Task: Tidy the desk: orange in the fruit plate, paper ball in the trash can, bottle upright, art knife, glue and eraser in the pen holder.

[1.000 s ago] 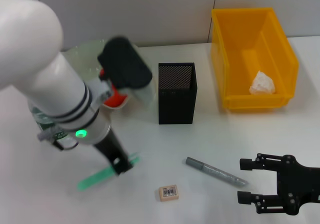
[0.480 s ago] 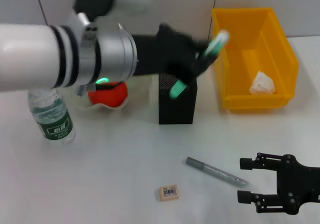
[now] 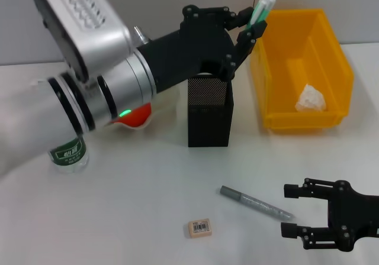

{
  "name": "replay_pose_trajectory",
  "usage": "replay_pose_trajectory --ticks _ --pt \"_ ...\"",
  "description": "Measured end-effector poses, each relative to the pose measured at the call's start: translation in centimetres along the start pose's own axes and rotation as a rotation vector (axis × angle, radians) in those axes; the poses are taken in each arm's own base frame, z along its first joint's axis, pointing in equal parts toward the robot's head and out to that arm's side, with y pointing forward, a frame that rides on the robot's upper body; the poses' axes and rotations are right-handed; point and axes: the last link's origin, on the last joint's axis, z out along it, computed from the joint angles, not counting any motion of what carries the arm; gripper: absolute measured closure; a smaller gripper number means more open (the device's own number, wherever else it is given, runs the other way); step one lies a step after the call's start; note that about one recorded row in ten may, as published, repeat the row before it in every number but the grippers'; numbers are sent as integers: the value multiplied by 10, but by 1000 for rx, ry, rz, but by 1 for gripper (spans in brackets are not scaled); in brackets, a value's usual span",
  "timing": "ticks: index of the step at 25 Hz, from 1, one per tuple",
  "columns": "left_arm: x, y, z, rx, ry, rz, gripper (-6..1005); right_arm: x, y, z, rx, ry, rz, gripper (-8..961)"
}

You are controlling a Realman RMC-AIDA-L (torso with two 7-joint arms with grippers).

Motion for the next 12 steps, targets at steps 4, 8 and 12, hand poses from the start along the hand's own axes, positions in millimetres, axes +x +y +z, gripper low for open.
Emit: replay_pose_trajectory --ticks 4,8,12 --pt "-17 -2 4 30 68 9 728 0 0 0 -2 2 0 180" --pt "-34 -7 11 34 34 -8 717 1 0 0 -2 3 1 180" --pt "-46 -12 15 33 -9 -33 706 1 0 1 -1 4 2 180"
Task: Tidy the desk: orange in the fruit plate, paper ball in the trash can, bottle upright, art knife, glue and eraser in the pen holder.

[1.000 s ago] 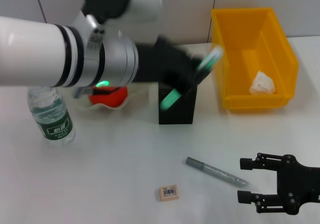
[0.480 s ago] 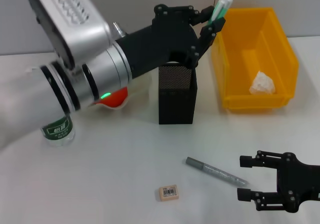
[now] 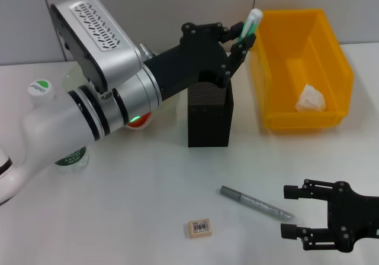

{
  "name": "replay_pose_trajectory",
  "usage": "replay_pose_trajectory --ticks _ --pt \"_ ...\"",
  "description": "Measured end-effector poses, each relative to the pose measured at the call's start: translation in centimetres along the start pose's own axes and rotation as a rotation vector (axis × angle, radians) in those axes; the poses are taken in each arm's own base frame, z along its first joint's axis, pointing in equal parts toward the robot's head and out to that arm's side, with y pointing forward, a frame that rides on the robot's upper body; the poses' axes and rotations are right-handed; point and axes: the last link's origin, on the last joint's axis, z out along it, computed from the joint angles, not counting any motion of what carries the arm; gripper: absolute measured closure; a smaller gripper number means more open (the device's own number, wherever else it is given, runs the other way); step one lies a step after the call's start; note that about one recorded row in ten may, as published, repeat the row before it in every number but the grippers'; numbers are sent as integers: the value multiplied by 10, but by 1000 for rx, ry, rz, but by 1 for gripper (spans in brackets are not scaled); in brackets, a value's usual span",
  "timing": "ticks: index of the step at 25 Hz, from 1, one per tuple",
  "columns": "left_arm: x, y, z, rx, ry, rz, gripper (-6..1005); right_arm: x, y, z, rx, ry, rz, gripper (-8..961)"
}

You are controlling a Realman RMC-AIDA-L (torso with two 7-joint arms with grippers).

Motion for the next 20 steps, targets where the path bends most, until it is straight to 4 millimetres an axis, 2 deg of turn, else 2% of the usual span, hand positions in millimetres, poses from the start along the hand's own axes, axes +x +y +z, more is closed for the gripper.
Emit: replay_pose_trajectory --ticks 20 --pt "-25 -18 -5 90 -88 -23 651 -4 -2 7 -16 -1 -13 181"
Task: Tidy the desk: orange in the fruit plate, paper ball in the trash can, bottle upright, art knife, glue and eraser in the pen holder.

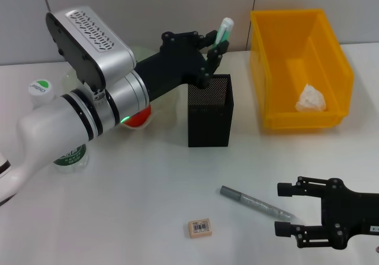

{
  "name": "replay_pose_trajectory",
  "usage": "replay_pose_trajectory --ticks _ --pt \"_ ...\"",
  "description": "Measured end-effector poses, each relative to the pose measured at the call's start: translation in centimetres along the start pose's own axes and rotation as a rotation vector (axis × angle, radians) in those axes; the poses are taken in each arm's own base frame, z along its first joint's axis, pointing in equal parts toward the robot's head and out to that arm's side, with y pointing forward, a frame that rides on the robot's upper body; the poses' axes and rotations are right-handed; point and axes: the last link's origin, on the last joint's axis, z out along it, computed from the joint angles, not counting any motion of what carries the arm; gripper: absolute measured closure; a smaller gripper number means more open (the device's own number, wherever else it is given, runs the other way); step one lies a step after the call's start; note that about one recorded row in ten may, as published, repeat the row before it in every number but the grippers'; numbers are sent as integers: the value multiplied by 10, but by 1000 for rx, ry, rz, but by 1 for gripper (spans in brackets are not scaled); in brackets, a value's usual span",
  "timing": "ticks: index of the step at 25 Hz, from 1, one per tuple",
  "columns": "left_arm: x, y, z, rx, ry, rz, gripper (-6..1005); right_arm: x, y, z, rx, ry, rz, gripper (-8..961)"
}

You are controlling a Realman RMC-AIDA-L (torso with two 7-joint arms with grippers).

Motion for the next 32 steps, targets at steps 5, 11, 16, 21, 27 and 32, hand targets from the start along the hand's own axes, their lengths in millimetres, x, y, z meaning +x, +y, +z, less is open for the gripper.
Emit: replay_pose_trajectory --ticks 5,11,16,21,27,32 --pt "-2 1 0 1 -14 2 637 0 0 0 -2 0 -1 181" --pt "-1 3 0 -11 -4 -5 596 -1 0 1 -3 -1 -2 182" --pt "10 10 -9 -86 74 -170 550 -1 1 -1 -2 -6 -3 182" --pt "13 23 -50 -212 197 -210 339 -2 0 -4 13 -18 3 182" --pt "-9 29 -115 -247 231 -197 206 -14 -5 -20 47 -52 42 182" --pt "-43 37 -173 -163 168 -245 152 -60 -14 -47 48 22 51 182"
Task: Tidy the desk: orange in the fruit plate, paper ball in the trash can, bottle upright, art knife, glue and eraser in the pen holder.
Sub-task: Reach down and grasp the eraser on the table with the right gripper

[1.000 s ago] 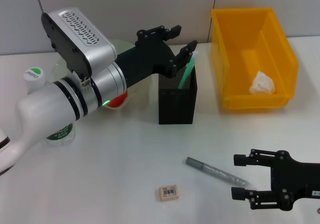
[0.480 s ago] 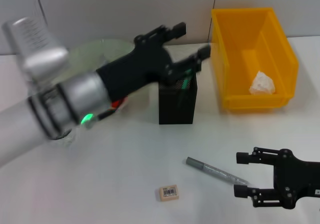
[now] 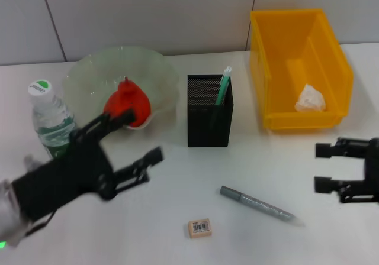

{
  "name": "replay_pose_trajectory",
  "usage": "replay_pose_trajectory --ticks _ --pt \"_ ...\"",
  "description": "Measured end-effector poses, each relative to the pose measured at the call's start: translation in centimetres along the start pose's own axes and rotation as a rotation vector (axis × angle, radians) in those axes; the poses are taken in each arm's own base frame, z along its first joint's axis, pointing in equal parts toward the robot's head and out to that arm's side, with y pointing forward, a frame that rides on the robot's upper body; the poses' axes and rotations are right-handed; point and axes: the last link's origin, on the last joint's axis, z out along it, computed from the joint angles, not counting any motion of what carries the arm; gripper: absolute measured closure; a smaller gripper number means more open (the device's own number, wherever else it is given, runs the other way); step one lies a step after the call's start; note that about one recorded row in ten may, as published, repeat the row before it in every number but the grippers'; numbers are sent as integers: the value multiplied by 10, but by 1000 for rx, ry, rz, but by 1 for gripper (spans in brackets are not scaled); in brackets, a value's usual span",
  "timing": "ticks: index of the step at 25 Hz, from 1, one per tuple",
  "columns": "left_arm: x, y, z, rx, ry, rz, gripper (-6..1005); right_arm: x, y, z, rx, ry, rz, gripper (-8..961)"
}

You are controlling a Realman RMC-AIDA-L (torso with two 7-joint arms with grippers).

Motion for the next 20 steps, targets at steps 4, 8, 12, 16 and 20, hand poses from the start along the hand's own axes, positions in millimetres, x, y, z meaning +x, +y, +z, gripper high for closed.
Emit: replay_pose_trajectory --ticks 4,8,12,16,20 --pt "-14 9 -16 19 -27 -9 152 -34 1 -6 -3 88 -40 182" --pt "-29 19 -29 31 -60 -27 152 -76 6 5 -42 275 -101 182" --pt "-39 21 -37 49 -94 -52 152 -105 12 44 -97 513 -175 183" --pt "-41 21 -39 45 -106 -56 152 -122 21 92 -138 710 -255 183" --pt "-40 21 -42 45 -110 -64 152 -132 30 134 -142 818 -348 183"
